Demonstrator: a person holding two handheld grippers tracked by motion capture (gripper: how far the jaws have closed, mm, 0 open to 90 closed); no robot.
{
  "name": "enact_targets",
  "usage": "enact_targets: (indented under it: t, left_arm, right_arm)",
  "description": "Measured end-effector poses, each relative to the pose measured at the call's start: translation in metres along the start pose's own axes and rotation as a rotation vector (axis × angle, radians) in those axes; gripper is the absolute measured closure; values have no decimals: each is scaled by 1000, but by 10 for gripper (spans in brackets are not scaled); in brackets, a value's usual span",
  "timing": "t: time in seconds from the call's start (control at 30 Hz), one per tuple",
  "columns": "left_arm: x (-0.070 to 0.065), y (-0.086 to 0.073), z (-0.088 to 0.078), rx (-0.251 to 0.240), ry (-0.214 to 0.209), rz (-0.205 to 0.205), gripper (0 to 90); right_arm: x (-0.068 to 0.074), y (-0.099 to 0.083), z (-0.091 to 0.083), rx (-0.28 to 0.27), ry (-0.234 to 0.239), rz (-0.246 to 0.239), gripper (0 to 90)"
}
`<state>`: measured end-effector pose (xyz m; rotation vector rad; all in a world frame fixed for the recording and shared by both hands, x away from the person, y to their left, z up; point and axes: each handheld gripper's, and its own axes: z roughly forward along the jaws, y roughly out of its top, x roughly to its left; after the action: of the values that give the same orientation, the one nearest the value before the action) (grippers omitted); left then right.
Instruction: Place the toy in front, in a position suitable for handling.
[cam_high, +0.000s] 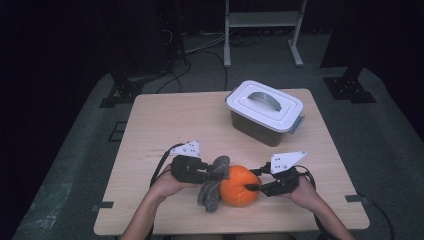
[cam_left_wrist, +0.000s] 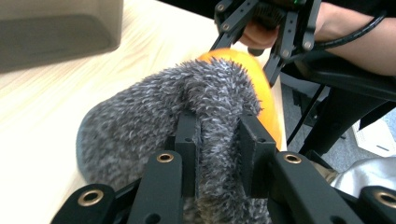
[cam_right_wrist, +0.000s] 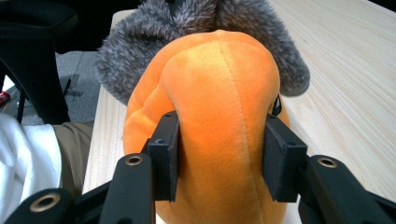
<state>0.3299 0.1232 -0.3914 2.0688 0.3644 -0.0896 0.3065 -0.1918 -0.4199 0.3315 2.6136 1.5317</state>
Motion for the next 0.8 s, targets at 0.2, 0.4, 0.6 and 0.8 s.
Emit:
enact_targets:
  t: [0.2, 0.4, 0.6, 0.8]
  left_arm:
    - [6, -1, -6, -28, -2, -23, 728]
    - [-3, 11, 7, -44, -65, 8, 728]
    - [-19, 33, 15, -23, -88, 97, 726]
    - [-14, 25, 16, 4, -59, 102, 727]
  right_arm:
    - [1, 0, -1, 3, -1, -12, 529]
    - [1, 5, 3, 12, -2, -33, 527]
    - [1, 7, 6, 12, 2, -42, 524]
    - [1, 4, 4, 8, -2, -47, 524]
